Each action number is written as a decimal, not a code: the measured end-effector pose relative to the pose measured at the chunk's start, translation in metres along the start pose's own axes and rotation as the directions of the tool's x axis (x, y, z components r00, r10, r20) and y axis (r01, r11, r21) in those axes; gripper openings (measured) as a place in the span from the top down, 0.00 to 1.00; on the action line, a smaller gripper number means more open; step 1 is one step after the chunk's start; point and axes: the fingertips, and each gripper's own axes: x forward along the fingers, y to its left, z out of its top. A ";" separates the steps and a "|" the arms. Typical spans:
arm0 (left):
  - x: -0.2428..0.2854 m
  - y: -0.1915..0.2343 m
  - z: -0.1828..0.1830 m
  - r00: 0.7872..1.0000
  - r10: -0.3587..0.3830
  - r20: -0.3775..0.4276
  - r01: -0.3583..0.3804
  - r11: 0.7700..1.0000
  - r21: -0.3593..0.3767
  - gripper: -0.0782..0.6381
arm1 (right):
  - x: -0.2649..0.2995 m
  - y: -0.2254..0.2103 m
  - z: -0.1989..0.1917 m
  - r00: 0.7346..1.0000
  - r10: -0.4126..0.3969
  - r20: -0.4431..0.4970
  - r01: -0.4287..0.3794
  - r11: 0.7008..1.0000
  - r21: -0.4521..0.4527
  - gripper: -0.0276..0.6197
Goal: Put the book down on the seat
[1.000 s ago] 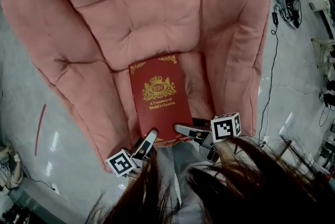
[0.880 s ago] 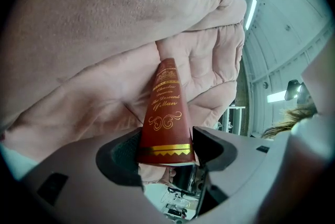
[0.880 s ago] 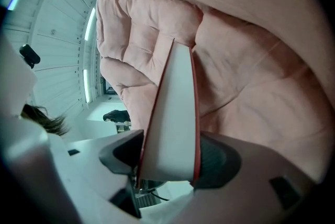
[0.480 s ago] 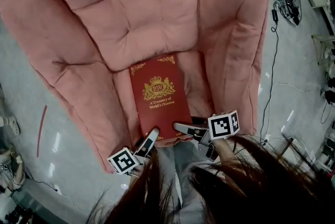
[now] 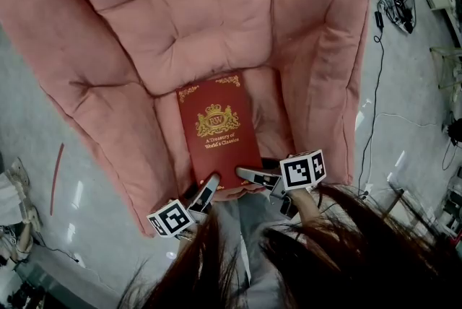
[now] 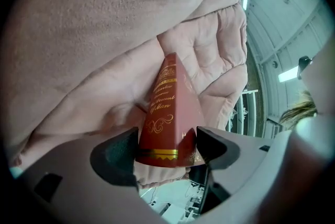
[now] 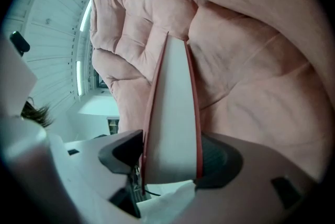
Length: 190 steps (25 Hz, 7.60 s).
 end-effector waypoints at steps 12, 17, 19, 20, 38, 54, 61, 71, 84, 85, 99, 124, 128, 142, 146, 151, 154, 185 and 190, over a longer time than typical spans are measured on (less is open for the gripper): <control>0.014 0.014 -0.005 0.994 0.088 -0.062 -0.081 0.991 0.103 0.42 | 0.004 -0.020 0.003 0.993 -0.116 -0.020 0.113 0.988 -0.106 0.47; 0.014 0.016 -0.005 0.993 0.096 -0.067 -0.089 0.990 0.106 0.42 | 0.004 -0.024 0.003 0.991 -0.136 -0.016 0.134 0.986 -0.098 0.45; 0.015 0.018 -0.006 0.992 0.102 -0.069 -0.094 0.989 0.111 0.42 | 0.005 -0.027 0.002 0.989 -0.146 -0.011 0.145 0.985 -0.093 0.45; 0.016 0.019 -0.006 0.992 0.104 -0.072 -0.095 0.989 0.114 0.42 | 0.005 -0.029 0.002 0.988 -0.153 -0.008 0.152 0.984 -0.092 0.44; 0.001 0.022 -0.006 0.995 0.087 -0.044 -0.086 0.996 0.034 0.42 | 0.003 -0.048 0.002 0.961 -0.275 0.041 0.277 0.958 -0.079 0.39; -0.025 0.015 -0.022 0.997 0.071 -0.032 -0.071 0.997 0.005 0.42 | -0.012 -0.050 -0.011 0.951 -0.301 0.067 0.300 0.954 0.021 0.38; -0.034 0.008 -0.038 0.998 0.065 -0.015 -0.065 0.998 -0.003 0.42 | -0.024 -0.050 -0.024 0.952 -0.299 0.062 0.299 0.954 0.016 0.38; -0.057 -0.009 -0.067 0.998 0.069 0.013 -0.069 0.998 -0.011 0.44 | -0.045 -0.048 -0.046 0.950 -0.304 0.066 0.304 0.953 0.016 0.38; -0.096 -0.043 -0.089 0.993 0.080 0.084 -0.081 0.997 0.010 0.53 | -0.064 -0.014 -0.073 0.962 -0.267 0.058 0.269 0.963 -0.029 0.38; -0.099 -0.047 -0.088 0.993 0.078 0.092 -0.079 0.997 0.012 0.53 | -0.066 -0.010 -0.073 0.962 -0.266 0.061 0.269 0.963 -0.034 0.38; -0.118 -0.078 -0.083 0.990 0.070 0.122 -0.076 0.996 0.041 0.58 | -0.089 0.028 -0.076 0.965 -0.244 0.100 0.251 0.965 -0.068 0.38; -0.190 -0.141 -0.106 0.977 -0.039 0.209 -0.004 0.979 0.203 0.69 | -0.160 0.100 -0.133 0.940 -0.191 0.284 0.233 0.965 -0.122 0.39; -0.204 -0.150 -0.111 0.970 -0.071 0.233 0.017 0.974 0.227 0.71 | -0.168 0.112 -0.145 0.935 -0.182 0.305 0.236 0.960 -0.148 0.39; -0.275 -0.170 -0.152 0.947 -0.139 0.289 0.025 0.930 0.366 0.74 | -0.201 0.165 -0.206 0.913 -0.104 0.394 0.220 0.940 -0.262 0.40; -0.295 -0.181 -0.160 0.936 -0.162 0.313 0.024 0.915 0.403 0.76 | -0.215 0.179 -0.224 0.904 -0.090 0.417 0.230 0.926 -0.299 0.42; -0.315 -0.197 -0.171 0.923 -0.198 0.329 0.028 0.890 0.455 0.77 | -0.230 0.194 -0.243 0.893 -0.067 0.445 0.232 0.916 -0.327 0.43; -0.326 -0.206 -0.178 0.917 -0.212 0.338 0.019 0.869 0.494 0.78 | -0.240 0.209 -0.254 0.888 -0.042 0.458 0.226 0.906 -0.357 0.44; -0.431 -0.337 -0.230 0.833 -0.440 0.334 0.036 0.647 0.762 0.89 | -0.338 0.346 -0.335 0.781 0.171 0.601 0.335 0.697 -0.634 0.83; -0.429 -0.350 -0.256 0.824 -0.457 0.334 0.044 0.641 0.766 0.89 | -0.360 0.342 -0.347 0.785 0.194 0.588 0.332 0.670 -0.664 0.90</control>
